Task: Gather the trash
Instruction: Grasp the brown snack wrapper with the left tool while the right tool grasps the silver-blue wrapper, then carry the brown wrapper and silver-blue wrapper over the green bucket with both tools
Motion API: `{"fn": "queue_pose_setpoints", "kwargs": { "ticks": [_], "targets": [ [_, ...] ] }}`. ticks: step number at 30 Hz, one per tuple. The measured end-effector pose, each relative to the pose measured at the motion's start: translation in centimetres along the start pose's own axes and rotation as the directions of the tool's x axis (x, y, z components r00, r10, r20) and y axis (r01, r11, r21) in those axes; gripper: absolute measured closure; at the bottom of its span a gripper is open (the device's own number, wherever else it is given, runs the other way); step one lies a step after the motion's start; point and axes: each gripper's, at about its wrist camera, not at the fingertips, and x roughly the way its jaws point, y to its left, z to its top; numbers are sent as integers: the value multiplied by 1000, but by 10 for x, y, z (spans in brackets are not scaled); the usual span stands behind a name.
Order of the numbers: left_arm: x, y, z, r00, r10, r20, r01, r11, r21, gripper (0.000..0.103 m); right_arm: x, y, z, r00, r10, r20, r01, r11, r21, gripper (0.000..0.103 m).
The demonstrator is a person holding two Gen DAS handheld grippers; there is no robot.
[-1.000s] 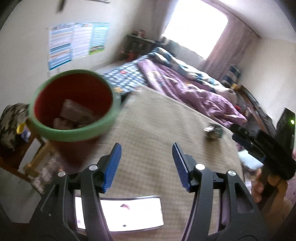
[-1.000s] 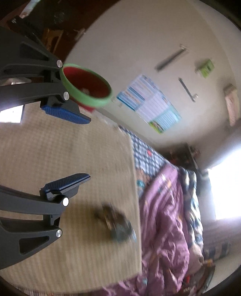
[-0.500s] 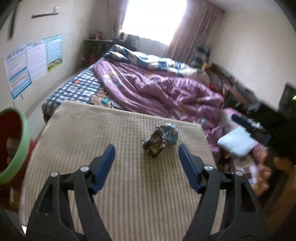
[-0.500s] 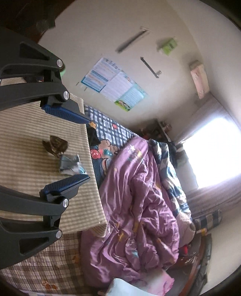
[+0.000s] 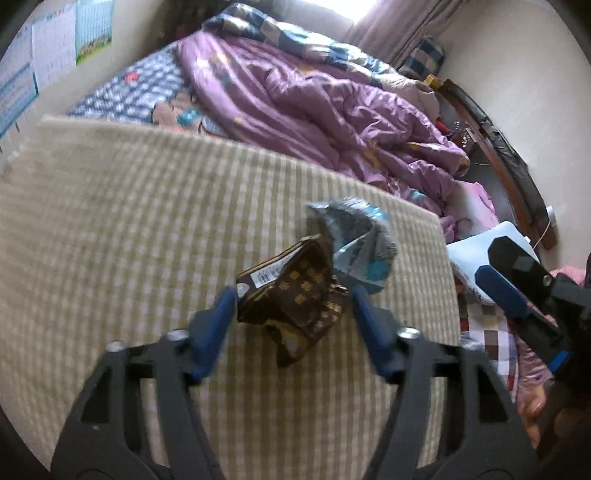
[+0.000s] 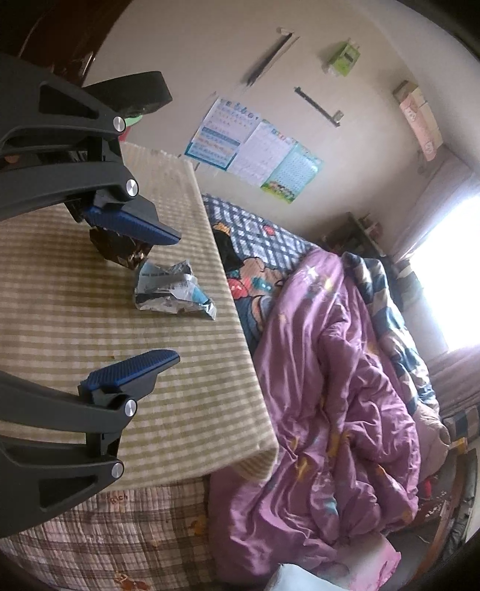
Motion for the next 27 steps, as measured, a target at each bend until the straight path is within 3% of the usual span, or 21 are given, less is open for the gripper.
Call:
{"fn": "queue_pose_setpoints", "kwargs": {
  "ticks": [2,7,15,16,19,23,27],
  "targets": [
    [2,4,-3,1000,-31,0,31,999,-12,60,9,2,-1,1000,-1,-12,1,1000,-7,45],
    [-29,4,-14,997,19,73,-21,999,27,62,35,7,-3,999,-30,-37,29,998,-48,45],
    [-99,30,-52,985,72,158,-70,997,-15,62,73,18,-6,995,-92,-49,86,990,-107,45],
    [-104,34,-57,983,86,160,-83,996,-25,62,76,20,-7,994,-91,-54,85,990,-110,49],
    [-119,47,-74,978,122,170,-112,991,-67,62,83,25,-11,993,-86,-80,77,991,-110,84],
    [-137,64,-91,972,155,179,-134,984,-121,62,62,31,-18,998,-34,-56,31,997,-65,86],
    [-149,72,-102,967,167,192,-140,979,-147,62,35,49,-33,998,7,-58,-13,994,-111,86]
  ]
}}
